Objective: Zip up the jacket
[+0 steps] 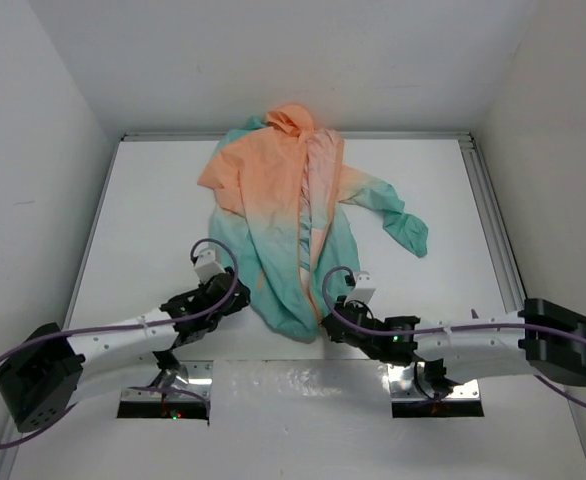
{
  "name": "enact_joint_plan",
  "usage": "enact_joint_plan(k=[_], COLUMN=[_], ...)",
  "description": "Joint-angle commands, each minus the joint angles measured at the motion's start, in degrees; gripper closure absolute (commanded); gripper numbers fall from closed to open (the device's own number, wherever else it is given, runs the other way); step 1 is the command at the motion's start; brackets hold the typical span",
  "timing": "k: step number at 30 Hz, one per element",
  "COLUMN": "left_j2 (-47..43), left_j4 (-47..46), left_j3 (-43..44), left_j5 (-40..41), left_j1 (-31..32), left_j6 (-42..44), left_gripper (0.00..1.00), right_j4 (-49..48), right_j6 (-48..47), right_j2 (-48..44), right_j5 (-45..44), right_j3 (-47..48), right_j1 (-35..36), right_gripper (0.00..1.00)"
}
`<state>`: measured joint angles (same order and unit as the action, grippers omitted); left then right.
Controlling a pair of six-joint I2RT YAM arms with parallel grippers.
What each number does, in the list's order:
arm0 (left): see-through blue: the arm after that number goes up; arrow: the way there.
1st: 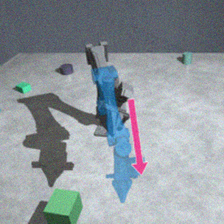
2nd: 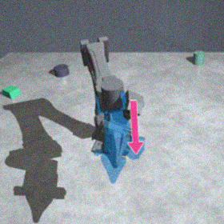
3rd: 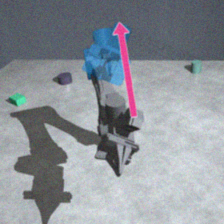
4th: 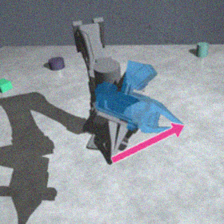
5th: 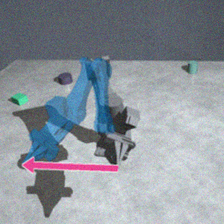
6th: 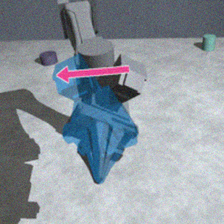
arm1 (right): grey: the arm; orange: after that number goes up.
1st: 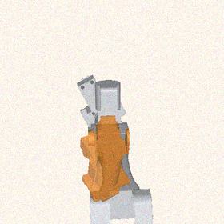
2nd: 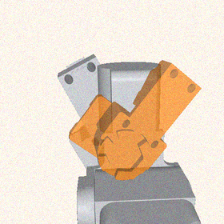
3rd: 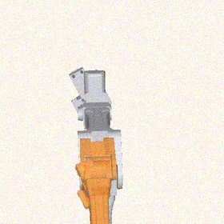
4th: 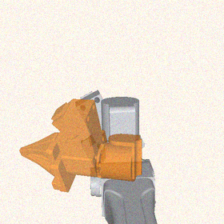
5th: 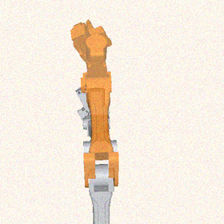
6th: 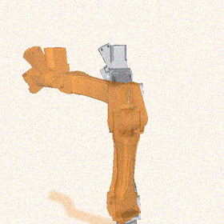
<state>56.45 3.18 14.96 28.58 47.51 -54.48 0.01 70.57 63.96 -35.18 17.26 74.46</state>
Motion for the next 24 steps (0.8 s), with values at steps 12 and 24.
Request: enact_joint_plan(k=[12, 24], left_j2=[23.34, 27.60], left_j4=[-11.70, -6.08], left_j3=[16.75, 32.10], left_j5=[-2.38, -5.73], left_j1=[-9.52, -10.50], left_j6=[8.68, 15.81], left_gripper=[0.94, 0.90], right_j4=[-17.23, -16.89], right_j6=[10.55, 12.58], right_j2=[5.11, 10.92], right_j5=[-3.75, -10.44], right_j3=[-2.23, 3.66], right_j1=[0.34, 0.34], right_gripper=[1.00, 1.00])
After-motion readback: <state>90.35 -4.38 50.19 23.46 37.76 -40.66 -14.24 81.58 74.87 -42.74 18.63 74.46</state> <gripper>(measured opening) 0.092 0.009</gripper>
